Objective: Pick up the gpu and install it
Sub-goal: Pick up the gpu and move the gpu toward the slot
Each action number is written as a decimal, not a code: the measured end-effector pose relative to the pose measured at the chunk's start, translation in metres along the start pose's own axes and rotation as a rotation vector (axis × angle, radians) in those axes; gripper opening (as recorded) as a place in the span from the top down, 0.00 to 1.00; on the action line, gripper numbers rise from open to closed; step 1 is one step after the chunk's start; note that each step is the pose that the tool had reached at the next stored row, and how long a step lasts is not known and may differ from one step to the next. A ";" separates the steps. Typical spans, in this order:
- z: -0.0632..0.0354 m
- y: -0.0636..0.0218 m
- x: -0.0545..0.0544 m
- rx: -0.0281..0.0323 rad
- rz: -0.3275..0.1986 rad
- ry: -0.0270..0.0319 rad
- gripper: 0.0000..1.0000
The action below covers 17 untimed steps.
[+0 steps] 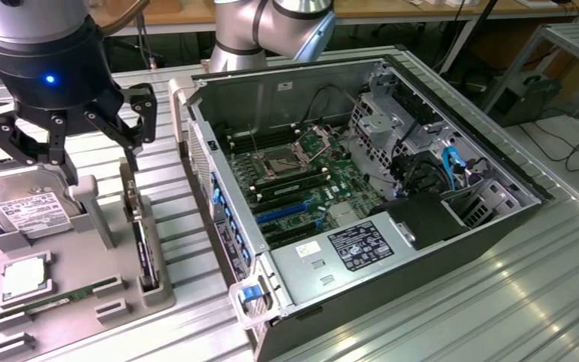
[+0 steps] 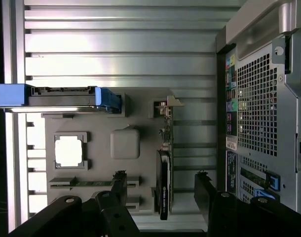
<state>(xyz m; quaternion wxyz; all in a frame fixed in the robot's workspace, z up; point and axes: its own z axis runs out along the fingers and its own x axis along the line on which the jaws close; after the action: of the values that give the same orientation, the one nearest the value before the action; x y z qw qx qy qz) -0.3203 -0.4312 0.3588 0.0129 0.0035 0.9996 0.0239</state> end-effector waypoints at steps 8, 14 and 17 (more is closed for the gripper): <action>0.0043 -0.0006 0.000 0.0000 0.000 0.0001 0.34; 0.0081 -0.0010 0.000 0.0000 0.000 0.0001 0.34; 0.0099 -0.0012 0.000 0.0000 0.000 0.0000 0.34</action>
<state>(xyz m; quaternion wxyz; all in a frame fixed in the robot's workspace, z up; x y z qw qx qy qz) -0.3202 -0.4319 0.3488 0.0129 0.0033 0.9996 0.0239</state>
